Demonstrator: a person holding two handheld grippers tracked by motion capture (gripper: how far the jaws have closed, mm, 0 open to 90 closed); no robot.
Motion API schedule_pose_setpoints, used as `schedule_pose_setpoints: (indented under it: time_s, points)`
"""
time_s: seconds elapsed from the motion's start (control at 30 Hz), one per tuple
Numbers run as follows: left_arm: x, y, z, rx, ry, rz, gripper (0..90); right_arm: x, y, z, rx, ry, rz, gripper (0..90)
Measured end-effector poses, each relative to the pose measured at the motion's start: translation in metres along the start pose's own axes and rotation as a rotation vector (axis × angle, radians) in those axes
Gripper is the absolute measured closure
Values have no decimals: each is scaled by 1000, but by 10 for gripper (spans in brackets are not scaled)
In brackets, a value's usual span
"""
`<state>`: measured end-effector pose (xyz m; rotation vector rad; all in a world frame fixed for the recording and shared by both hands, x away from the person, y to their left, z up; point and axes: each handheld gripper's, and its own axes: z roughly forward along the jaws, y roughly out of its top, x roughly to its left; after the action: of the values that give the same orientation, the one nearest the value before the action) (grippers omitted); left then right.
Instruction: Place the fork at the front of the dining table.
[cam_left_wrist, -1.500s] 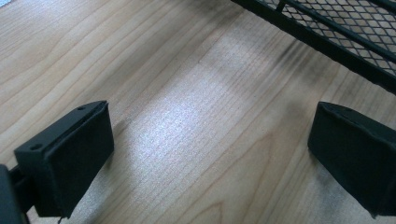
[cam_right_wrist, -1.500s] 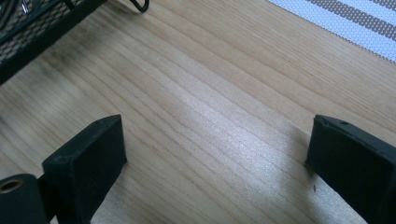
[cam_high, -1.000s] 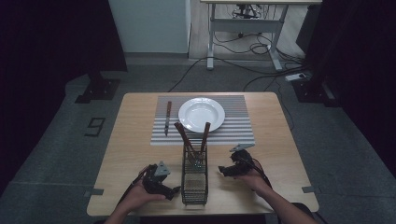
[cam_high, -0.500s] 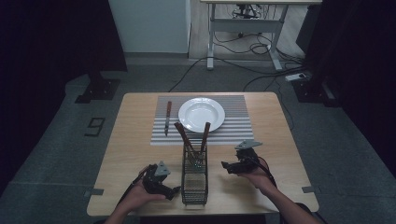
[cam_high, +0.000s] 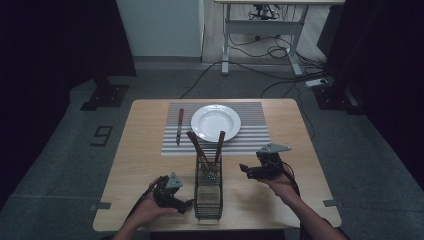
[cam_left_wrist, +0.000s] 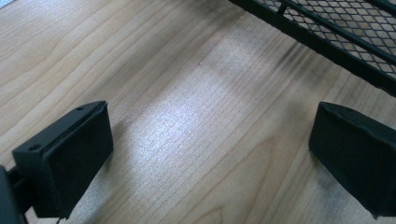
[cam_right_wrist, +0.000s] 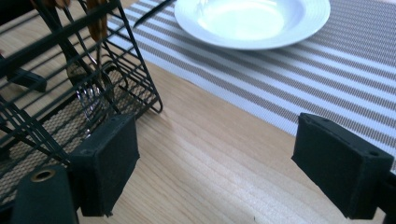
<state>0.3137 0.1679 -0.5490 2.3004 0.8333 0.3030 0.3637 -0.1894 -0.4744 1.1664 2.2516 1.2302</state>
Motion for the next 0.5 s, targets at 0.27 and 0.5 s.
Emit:
schedule_pose_setpoints:
  time_s: [0.27,0.5]
  points:
    - [0,0,0,0,0,0,0,4,17,-8,-39,20,-11,161]
    - [0,0,0,0,0,0,0,14,38,-15,-85,49,-38,180]
